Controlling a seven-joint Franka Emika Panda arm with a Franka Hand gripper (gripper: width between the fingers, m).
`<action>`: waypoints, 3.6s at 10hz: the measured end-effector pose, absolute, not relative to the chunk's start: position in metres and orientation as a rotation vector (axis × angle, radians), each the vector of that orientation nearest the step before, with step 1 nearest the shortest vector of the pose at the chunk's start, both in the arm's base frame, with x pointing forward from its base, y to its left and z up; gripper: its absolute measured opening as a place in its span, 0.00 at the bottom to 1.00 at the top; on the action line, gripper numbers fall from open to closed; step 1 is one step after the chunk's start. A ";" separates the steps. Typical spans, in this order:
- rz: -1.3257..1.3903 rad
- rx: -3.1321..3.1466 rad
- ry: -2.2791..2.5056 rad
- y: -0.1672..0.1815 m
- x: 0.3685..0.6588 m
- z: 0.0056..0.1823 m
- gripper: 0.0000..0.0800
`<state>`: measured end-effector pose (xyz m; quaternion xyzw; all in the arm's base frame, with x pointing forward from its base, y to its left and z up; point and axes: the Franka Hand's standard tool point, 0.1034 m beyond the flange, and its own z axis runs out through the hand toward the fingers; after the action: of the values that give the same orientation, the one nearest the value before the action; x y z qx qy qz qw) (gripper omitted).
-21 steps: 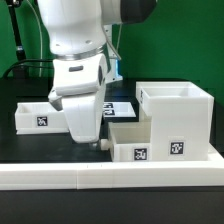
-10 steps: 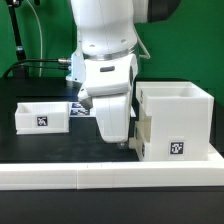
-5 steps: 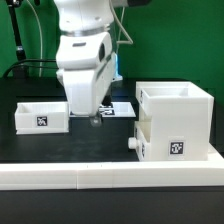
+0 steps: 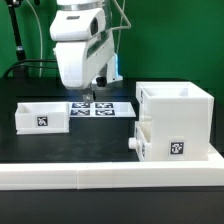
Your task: Assemble drawer
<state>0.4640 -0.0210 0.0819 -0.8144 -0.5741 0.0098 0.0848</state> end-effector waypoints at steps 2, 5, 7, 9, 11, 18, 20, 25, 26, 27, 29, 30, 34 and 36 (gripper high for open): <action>0.030 -2.429 -1.711 -0.021 0.464 0.082 0.81; 0.030 -2.429 -1.711 -0.021 0.464 0.081 0.81; 0.030 -2.429 -1.711 -0.021 0.464 0.081 0.81; 0.030 -2.429 -1.711 -0.021 0.464 0.081 0.81; 0.030 -2.429 -1.711 -0.021 0.464 0.081 0.81; 0.004 -2.565 -1.567 -0.041 0.453 0.084 0.81; 0.017 -2.791 -1.165 -0.054 0.438 0.083 0.81; 0.036 -2.977 -0.603 -0.056 0.434 0.080 0.81; 0.037 -3.029 -0.360 -0.063 0.430 0.076 0.81; 0.045 -3.054 -0.164 -0.070 0.423 0.069 0.81; 0.086 -3.062 0.094 -0.072 0.408 0.056 0.81; 0.104 -3.060 0.122 -0.078 0.398 0.048 0.81; 0.095 -3.062 0.103 -0.076 0.402 0.051 0.81; 0.103 -3.076 0.011 -0.067 0.403 0.048 0.81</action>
Offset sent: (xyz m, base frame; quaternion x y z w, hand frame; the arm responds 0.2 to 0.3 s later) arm 0.0000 0.0000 0.0000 0.0000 0.0000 0.0000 1.0000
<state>0.4033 -0.0666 0.0477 -0.9989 0.0034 0.0335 0.0319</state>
